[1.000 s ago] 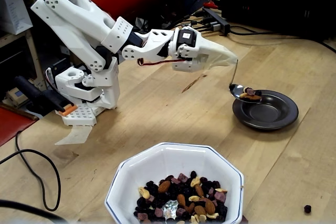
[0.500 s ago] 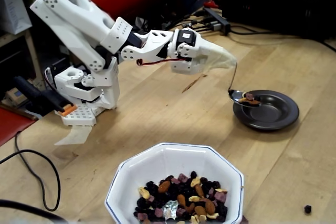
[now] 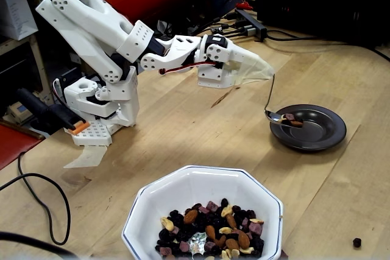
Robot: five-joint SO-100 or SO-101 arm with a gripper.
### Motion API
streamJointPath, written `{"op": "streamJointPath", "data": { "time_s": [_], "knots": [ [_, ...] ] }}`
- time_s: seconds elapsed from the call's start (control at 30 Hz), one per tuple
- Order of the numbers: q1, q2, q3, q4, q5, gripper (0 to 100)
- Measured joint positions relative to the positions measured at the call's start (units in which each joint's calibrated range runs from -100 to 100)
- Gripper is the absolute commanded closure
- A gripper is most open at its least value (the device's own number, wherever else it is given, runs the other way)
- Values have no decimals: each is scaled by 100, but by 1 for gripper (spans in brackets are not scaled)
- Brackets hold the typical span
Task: Use spoon to transfer food from the white bowl to brown plate
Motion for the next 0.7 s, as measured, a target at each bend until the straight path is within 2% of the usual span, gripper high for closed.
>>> {"op": "streamJointPath", "data": {
  "time_s": [0.3,0.7],
  "knots": [
    [0,0,0,0,381,96],
    [263,0,0,0,1245,96]
  ]
}}
